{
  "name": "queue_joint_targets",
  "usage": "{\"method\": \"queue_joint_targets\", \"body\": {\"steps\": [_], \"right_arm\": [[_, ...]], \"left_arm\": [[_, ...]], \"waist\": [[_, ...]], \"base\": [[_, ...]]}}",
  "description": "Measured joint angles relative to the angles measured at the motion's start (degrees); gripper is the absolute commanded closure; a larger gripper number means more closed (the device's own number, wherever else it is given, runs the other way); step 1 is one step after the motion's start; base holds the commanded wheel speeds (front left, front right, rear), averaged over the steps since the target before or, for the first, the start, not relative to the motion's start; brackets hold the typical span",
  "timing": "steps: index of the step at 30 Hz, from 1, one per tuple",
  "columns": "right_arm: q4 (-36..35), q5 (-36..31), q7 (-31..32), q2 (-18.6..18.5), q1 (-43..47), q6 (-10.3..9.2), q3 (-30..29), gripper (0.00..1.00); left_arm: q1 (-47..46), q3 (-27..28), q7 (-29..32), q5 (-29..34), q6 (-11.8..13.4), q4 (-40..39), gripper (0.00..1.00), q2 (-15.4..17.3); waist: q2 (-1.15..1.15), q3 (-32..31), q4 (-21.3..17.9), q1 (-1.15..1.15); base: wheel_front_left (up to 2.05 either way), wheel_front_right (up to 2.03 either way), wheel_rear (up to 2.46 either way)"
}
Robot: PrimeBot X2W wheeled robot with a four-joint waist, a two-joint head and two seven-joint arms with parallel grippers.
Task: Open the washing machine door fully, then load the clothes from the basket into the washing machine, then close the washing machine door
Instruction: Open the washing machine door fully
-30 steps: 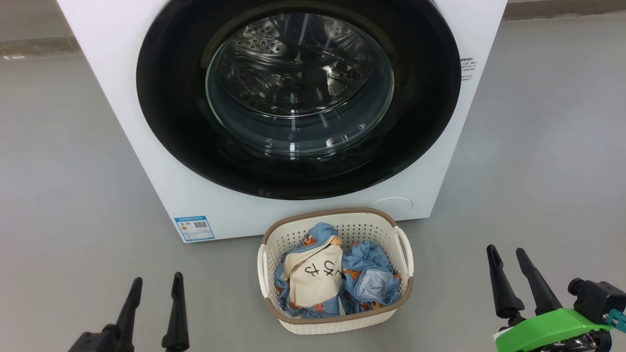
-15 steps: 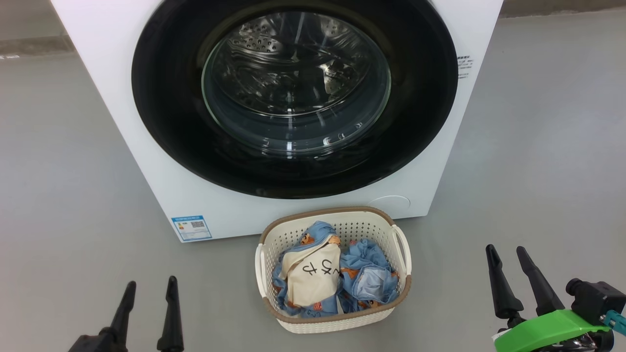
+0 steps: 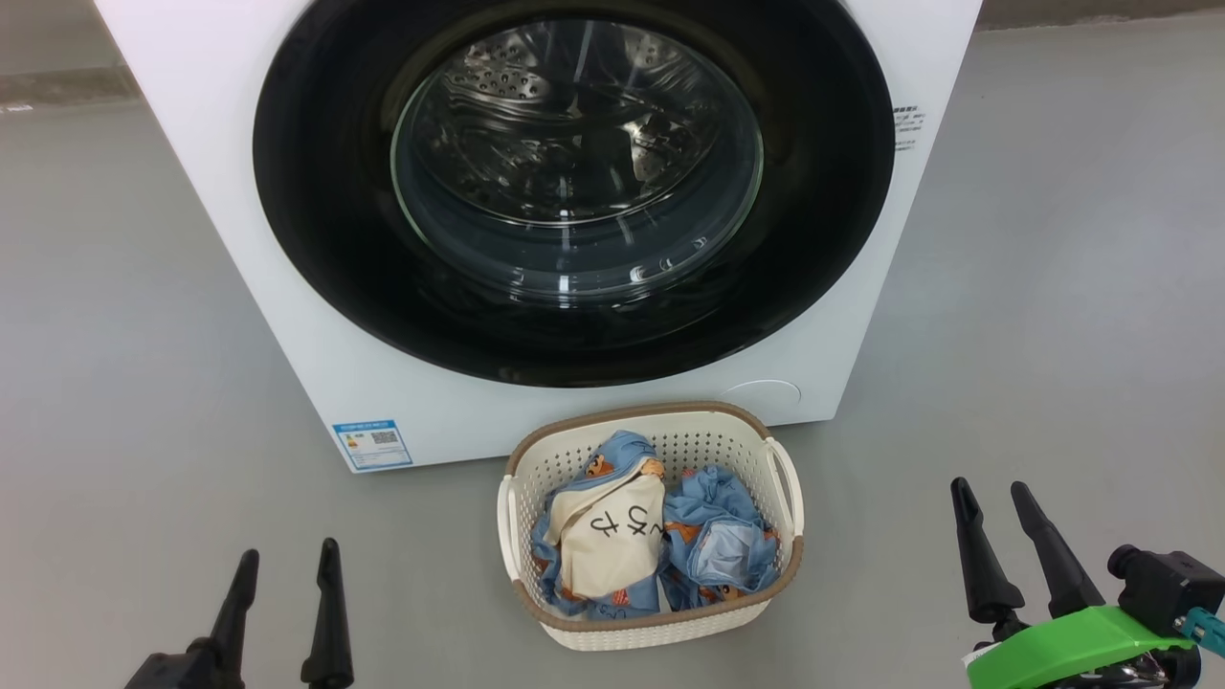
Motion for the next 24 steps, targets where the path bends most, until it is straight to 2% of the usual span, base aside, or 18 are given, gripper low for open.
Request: {"method": "queue_joint_targets", "body": {"steps": [11,24], "right_arm": [[-0.2,0.0,0.0,0.01,0.0,0.0,0.02,0.0],[-0.26,0.0,0.0,0.05,-0.03,0.0,0.14,0.0]], "left_arm": [[-0.34,0.56,0.0,1.64,0.11,0.2,0.0,0.02],[-1.03,0.75,-0.15,2.03,0.52,0.19,0.0,0.14]], "waist": [[0.0,0.57,0.0,0.0],[0.0,1.4,-0.15,0.0]], "base": [[0.15,0.33,-0.48],[0.92,1.13,-2.04]]}}
